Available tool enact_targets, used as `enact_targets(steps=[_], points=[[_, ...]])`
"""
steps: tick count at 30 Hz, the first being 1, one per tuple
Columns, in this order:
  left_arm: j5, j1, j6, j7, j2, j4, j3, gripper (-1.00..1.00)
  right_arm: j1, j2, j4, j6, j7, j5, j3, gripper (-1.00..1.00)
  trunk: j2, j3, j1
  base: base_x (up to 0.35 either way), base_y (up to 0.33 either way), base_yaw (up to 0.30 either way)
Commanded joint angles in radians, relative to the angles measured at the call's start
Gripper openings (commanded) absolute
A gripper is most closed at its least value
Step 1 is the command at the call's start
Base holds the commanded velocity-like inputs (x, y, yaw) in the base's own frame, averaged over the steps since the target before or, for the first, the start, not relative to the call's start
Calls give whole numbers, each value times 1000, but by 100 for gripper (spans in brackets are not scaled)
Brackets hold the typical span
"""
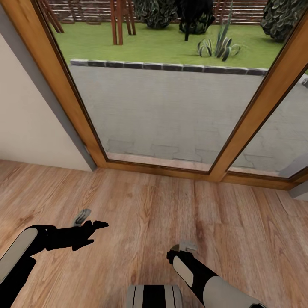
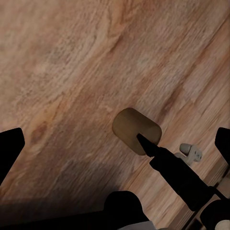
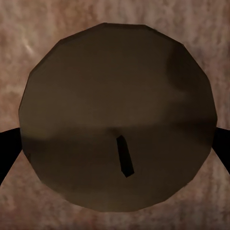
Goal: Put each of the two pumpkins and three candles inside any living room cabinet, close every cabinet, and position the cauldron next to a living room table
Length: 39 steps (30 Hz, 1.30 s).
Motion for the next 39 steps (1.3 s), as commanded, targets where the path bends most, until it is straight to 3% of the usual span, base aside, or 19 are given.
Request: enact_targets(steps=[1, 5, 9, 17, 23, 39], points=[[10, -1, -1, 10, 1, -1, -1, 100, -1, -1, -2, 5, -8, -7, 9, -100, 0, -1, 0, 0, 0, 0], [10, -1, 0, 10, 1, -1, -1, 100, -1, -1, -2, 5, -8, -7, 8, -100, 1, 15, -2, 0, 0, 0], [10, -1, 0, 10, 1, -1, -1, 100, -1, -1, -2, 5, -8, -6, 8, -100, 1, 15, -2, 0, 0, 0], [10, -1, 0, 10, 1, -1, -1, 100, -1, -1, -2, 5, -8, -6, 8, -100, 2, 46, -6, 0, 0, 0], [10, -1, 0, 10, 1, -1, -1, 100, -1, -1, -2, 5, -8, -6, 8, -100, 2, 46, -6, 0, 0, 0], [8, -1, -1, 15, 1, 1, -3, 100, -1, -2, -19, 24, -15, -8, 5, -100, 6, 108, -13, 0, 0, 0]])
